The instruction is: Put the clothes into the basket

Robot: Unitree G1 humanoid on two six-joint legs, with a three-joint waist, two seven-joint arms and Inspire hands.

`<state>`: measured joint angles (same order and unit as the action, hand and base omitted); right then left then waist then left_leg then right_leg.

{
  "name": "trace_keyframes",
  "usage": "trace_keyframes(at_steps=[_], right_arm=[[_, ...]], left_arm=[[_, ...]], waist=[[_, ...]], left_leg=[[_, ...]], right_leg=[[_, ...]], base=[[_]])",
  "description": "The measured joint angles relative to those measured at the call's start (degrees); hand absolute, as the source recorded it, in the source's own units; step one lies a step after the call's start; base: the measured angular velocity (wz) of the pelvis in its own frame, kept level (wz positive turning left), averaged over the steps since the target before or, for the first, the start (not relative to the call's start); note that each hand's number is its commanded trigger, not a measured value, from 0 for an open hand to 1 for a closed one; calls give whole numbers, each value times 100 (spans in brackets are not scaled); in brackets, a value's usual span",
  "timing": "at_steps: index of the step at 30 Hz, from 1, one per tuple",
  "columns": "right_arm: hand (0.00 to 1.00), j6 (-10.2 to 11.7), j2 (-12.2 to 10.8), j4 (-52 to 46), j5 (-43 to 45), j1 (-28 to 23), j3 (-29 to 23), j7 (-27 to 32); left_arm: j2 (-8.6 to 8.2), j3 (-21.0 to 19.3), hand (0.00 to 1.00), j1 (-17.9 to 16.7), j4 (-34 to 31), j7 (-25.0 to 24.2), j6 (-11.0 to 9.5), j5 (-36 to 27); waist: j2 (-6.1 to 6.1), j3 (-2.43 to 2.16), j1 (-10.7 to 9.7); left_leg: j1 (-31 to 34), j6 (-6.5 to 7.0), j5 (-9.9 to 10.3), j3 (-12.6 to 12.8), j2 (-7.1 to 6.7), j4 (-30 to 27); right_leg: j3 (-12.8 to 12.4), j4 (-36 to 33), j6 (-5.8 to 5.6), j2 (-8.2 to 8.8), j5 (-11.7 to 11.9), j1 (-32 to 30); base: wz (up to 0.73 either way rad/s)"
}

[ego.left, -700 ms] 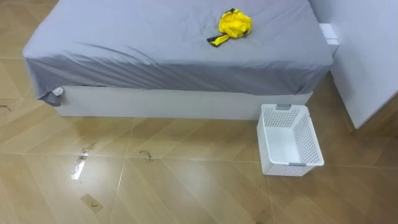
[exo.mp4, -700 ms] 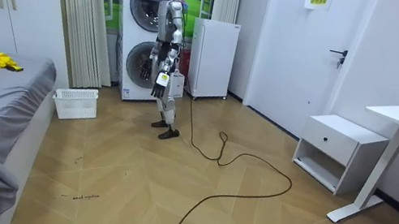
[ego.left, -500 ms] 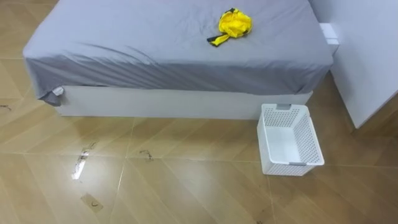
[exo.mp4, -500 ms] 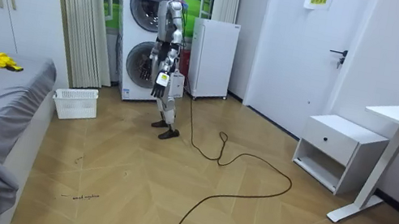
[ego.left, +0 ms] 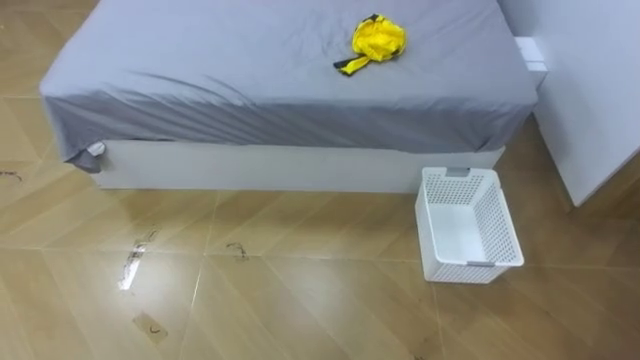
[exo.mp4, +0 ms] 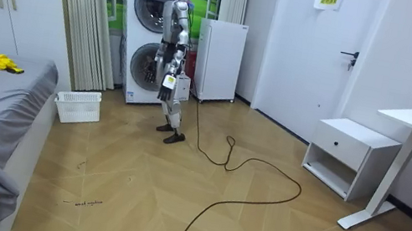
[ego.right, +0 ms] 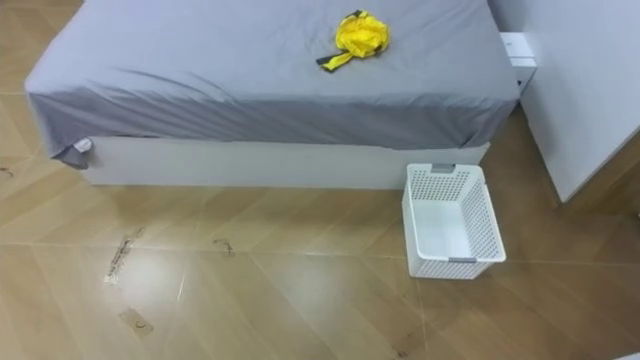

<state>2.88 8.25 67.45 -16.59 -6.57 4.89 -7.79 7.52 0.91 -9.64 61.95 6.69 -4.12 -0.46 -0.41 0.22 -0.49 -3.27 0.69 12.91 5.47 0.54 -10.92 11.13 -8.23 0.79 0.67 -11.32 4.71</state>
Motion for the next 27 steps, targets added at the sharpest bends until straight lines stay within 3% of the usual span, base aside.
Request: trace_keyframes(at_steps=[3, 6, 7, 8, 9, 10, 12, 13, 14, 15, 16, 17, 18, 19, 20, 21, 23, 24, 25, 27], right_arm=[[0, -36, -6, -31, 111, 34, -126, -118], [0, -39, -6, 15, 112, 41, -171, -170], [0, -39, 3, 15, 112, 39, -169, -173], [0, -38, 23, 15, 76, 43, -158, -172], [0, -40, 36, 16, 54, 33, -155, -167], [0, -43, 63, 14, 39, 30, -153, -148], [0, -45, 63, 12, 35, 39, -153, -97], [0, -53, 65, 12, 37, 36, -151, -103], [0, -79, 68, 12, 35, 31, -150, -98], [0, -115, 68, 12, 37, 27, -150, -98], [0, -163, 67, 12, 36, 22, -150, -96], [0, -176, 65, -3, 37, 21, -165, -75], [0, -170, 63, -16, 29, 27, -170, -40], [0, -149, 40, -24, 23, 45, -176, 25], [0, -138, 37, -32, 24, 77, -177, 71], [0, -110, 44, -39, 23, 110, -181, 84], [0, 30, 27, -87, 62, 125, -179, 129], [0, 44, 22, -89, 57, 133, -177, 136], [0, 81, 23, -89, 48, 151, -170, 138], [0, 115, 28, -115, 46, 64, -189, 146]], left_arm=[[-28, -291, 0, -22, 0, -125, 4, -27], [-29, -492, 0, -25, -7, -210, 9, -313], [-19, -553, 0, -32, -25, -228, 8, -420], [-16, -581, 0, -59, -80, -224, -4, -566], [-24, -587, 0, -86, -114, -218, -9, -622], [-27, -567, 0, -75, -137, -202, -24, -690], [-26, -518, 0, -85, -182, -139, -44, -692], [-44, -513, 0, -142, -179, -65, -44, -689], [-57, -521, 0, -217, -177, -58, -50, -689], [-57, -521, 0, -273, -177, -57, -61, -689], [-62, -521, 0, -393, -172, -47, -91, -691], [-94, -521, 0, -463, -160, 6, -91, -691], [-118, -521, 0, -470, -158, 32, -92, -699], [-144, -519, 0, -439, -157, 42, -118, -719], [-150, -522, 0, -400, -151, 59, -159, -797], [-149, -521, 0, -372, -150, 57, -175, -820], [-113, -525, 0, -334, -127, 55, -269, -1009], [-111, -526, 0, -331, -121, 56, -296, -1064], [-112, -514, 0, -329, -106, 56, -345, -1134], [-111, -513, 0, -186, -50, 58, -355, -1117]], waist=[[2, 6, 65], [-7, 3, 100], [-1, 10, 112], [27, 65, 116], [22, 41, 124], [46, 52, 119], [4, 36, 147], [-26, 28, 225], [-38, 38, 274], [-48, 34, 273], [-57, 47, 269], [-92, 35, 245], [-124, 18, 251], [-207, -5, 248], [-300, -4, 274], [-288, 10, 275], [-290, 16, 281], [-318, 29, 281], [-353, 34, 260], [-343, 13, 216]], left_leg=[[265, -56, 148, -16, 84, -498], [701, -91, 256, -1, 105, -1534], [1005, -92, 251, 29, 199, -2202], [1359, -75, 203, 56, 312, -2877], [1471, -68, 243, 57, 322, -2986], [1687, -33, 265, 55, 263, -2803], [2127, -86, 180, 50, 126, -2140], [2383, -150, -63, 29, 42, -1459], [2602, -149, -496, 51, 35, -937], [2669, -172, -690, 48, 32, -695], [2730, -161, -1078, 49, 21, -331], [2781, -77, -1527, 59, -55, -303], [2786, 45, -1708, 81, -119, -377], [2901, 259, -1693, 188, -267, -680], [3036, 306, -1426, 318, -355, -1095], [3114, 337, -1256, 370, -345, -1321], [3147, 463, -638, 605, -335, -2107], [3060, 495, -508, 693, -346, -2181], [2753, 498, -236, 752, -420, -2084], [2292, 575, 12, 804, -539, -1840]], right_leg=[[-6, -270, 49, -7, -139, -199], [-53, -536, 114, 25, -382, -264], [-80, -602, 165, 28, -441, -249], [-94, -658, 222, -19, -503, -163], [-95, -683, 249, -23, -552, -131], [-96, -749, 267, 6, -660, -106], [-138, -792, 216, 80, -792, -87], [-164, -791, 196, 166, -859, -40], [-173, -763, 142, 225, -945, 42], [-190, -743, 112, 254, -1002, 112], [-248, -733, -7, 321, -1116, 254], [-318, -731, -126, 422, -1256, 348], [-322, -717, -184, 484, -1314, 374], [-322, -675, -312, 646, -1405, 434], [-333, -638, -395, 779, -1409, 456], [-334, -644, -472, 823, -1358, 469], [-515, -1030, -572, 997, -1216, 590], [-570, -1322, -619, 1063, -1185, 549], [-585, -2073, -631, 1161, -1003, 372], [-614, -3259, -588, 1285, -239, 44]], base=[[-1], [2], [0], [0], [5], [0], [-13], [-35], [-35], [-27], [-19], [-15], [-4], [-3], [-5], [-14], [-20], [-21], [9], [23]])
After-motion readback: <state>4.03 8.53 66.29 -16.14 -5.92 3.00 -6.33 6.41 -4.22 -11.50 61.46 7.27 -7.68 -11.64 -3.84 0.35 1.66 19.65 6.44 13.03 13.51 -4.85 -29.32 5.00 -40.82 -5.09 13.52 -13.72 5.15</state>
